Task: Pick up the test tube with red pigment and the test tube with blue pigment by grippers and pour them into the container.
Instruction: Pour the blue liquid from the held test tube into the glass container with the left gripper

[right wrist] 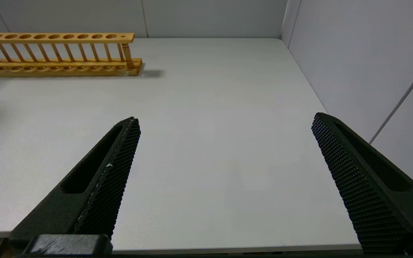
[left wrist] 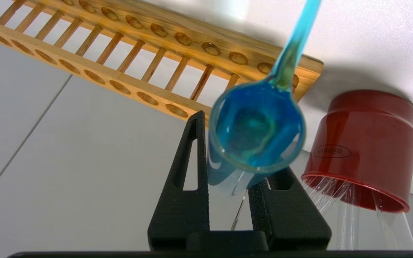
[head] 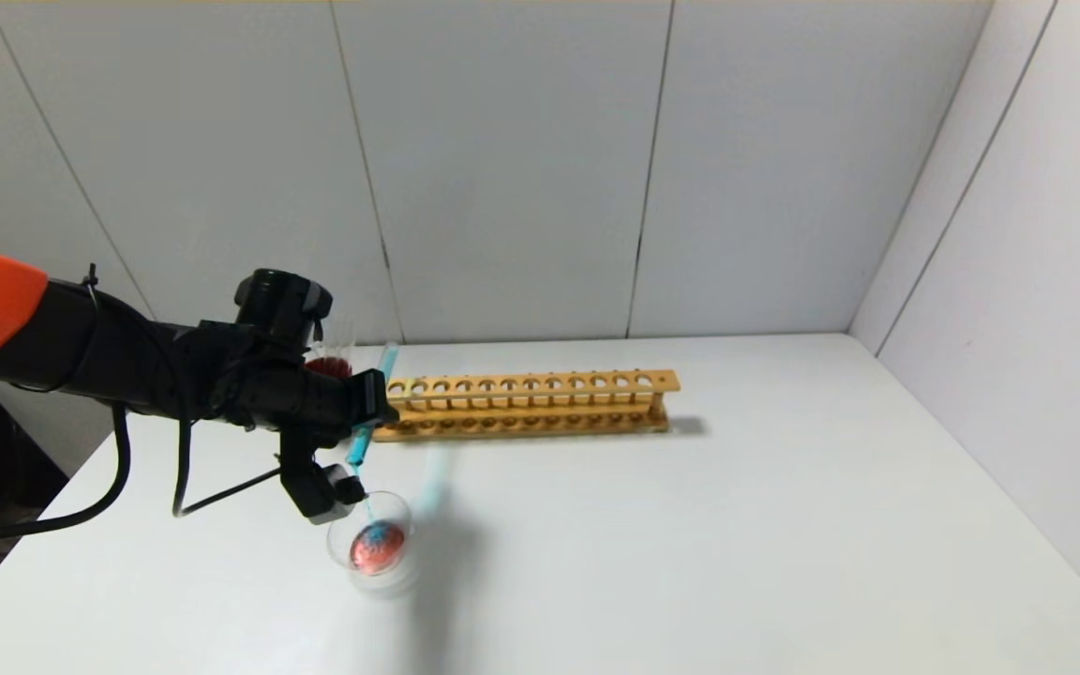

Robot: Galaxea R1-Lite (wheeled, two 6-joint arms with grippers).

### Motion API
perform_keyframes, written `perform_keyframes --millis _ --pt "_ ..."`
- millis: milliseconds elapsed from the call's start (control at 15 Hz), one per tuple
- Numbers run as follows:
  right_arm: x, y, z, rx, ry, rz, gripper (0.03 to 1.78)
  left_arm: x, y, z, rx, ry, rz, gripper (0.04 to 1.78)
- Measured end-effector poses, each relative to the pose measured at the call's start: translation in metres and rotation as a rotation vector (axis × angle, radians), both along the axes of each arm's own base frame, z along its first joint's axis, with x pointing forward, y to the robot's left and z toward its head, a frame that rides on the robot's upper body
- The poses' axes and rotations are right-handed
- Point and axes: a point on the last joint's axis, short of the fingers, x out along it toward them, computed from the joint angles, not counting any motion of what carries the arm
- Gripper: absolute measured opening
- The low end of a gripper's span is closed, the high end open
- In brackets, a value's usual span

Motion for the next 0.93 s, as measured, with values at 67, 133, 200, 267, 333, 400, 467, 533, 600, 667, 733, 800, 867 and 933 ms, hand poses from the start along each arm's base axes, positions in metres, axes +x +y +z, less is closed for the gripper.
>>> perform_keyframes --millis 67,133,200,267,333,400,467,533,600,667,733,800,867,933 --pt "0.000 0.000 0.000 0.000 0.000 0.000 1.75 0.000 0.000 0.000 0.001 -0.004 -0.001 0.35" --pt "0.000 0.000 0.000 0.000 0.000 0.000 1.75 0.001 0.000 0.001 0.004 -0.017 -0.004 0.35" --pt "0.000 0.000 0.000 0.000 0.000 0.000 1.75 0.001 0.000 0.001 0.007 -0.023 -0.008 0.35" --pt "0.000 0.000 0.000 0.000 0.000 0.000 1.75 0.001 0.000 0.001 0.010 -0.026 -0.010 0.35" --pt "0.000 0.000 0.000 0.000 0.000 0.000 1.75 0.001 0.000 0.002 0.012 -0.028 -0.012 0.35" --pt "0.000 0.000 0.000 0.000 0.000 0.000 1.75 0.001 0.000 0.002 0.018 -0.033 -0.017 0.35" --pt "0.000 0.000 0.000 0.000 0.000 0.000 1.75 0.001 0.000 0.004 0.025 -0.050 -0.022 0.35" --pt "0.000 0.000 0.000 0.000 0.000 0.000 1.75 0.001 0.000 0.007 0.025 -0.073 -0.021 0.35" --pt "0.000 0.000 0.000 0.000 0.000 0.000 1.75 0.001 0.000 0.011 0.023 -0.098 -0.017 0.35" --pt "0.000 0.000 0.000 0.000 0.000 0.000 1.75 0.000 0.001 0.012 0.026 -0.107 -0.012 0.35" --pt "0.000 0.000 0.000 0.000 0.000 0.000 1.75 -0.002 0.001 0.011 0.029 -0.103 -0.010 0.35" --pt "0.000 0.000 0.000 0.000 0.000 0.000 1.75 -0.004 0.001 0.011 0.029 -0.101 -0.011 0.35" --pt "0.000 0.000 0.000 0.000 0.000 0.000 1.75 -0.006 0.001 0.012 0.029 -0.103 -0.012 0.35" --pt "0.000 0.000 0.000 0.000 0.000 0.000 1.75 -0.007 0.000 0.013 0.029 -0.104 -0.014 0.35"
